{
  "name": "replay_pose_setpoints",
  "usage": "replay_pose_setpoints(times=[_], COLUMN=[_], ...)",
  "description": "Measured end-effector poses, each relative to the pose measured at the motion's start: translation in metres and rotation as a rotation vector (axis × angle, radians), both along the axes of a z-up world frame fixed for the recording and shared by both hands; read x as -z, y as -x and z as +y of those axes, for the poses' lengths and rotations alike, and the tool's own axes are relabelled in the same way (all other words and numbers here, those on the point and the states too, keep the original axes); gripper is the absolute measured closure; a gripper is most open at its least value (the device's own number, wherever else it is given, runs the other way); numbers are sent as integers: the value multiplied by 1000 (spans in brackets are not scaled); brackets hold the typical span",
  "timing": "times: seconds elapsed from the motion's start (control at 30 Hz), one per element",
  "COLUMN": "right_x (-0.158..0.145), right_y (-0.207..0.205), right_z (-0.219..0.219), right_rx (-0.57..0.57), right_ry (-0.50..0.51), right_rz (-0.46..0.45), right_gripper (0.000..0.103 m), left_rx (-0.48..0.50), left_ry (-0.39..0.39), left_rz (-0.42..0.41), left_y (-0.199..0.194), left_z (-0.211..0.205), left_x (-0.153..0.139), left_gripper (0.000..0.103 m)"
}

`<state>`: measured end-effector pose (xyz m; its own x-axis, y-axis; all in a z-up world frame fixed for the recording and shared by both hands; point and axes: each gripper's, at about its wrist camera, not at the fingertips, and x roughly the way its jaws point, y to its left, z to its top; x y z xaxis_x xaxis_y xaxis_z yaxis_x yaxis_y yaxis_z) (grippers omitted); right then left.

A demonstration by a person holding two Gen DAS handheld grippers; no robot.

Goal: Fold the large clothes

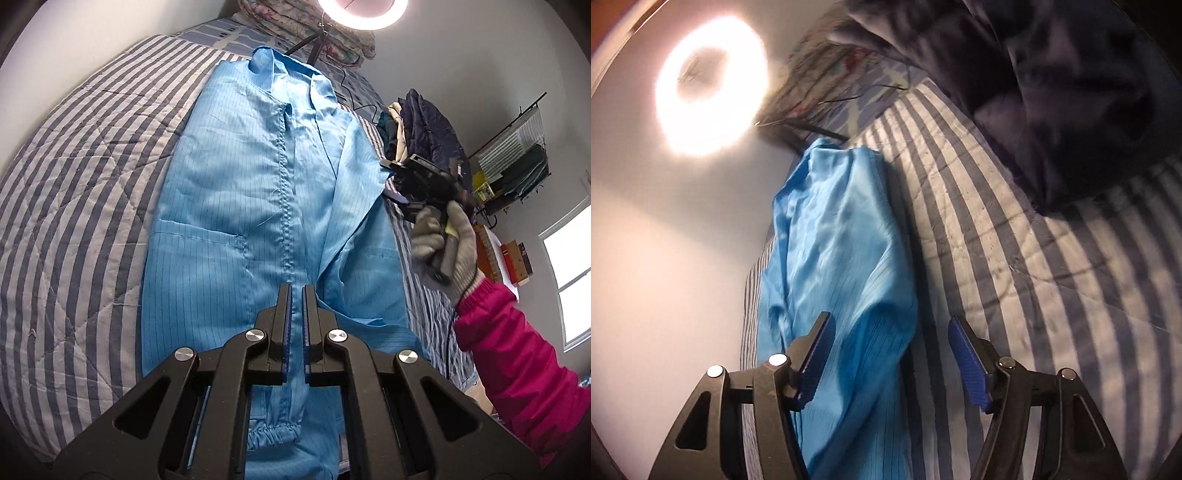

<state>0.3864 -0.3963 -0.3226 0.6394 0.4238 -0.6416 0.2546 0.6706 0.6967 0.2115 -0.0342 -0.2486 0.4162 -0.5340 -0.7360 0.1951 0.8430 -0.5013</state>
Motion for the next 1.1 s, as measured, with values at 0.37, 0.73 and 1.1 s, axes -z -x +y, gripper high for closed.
replay_pose_setpoints(times=[0.37, 0.73, 1.1], right_x=[-19, -73, -35], right_y=[-22, -60, -115], right_z=[10, 90, 161], right_rx=[-54, -197, -283], right_ry=[51, 228, 288], right_rz=[-49, -118, -26], right_gripper=[100, 101, 63], left_rx=[-2, 5, -2], left_ry=[41, 69, 73], left_rz=[-2, -14, -30], left_y=[-2, 3, 9], left_z=[3, 7, 15], left_x=[-3, -12, -23], left_gripper=[102, 102, 102])
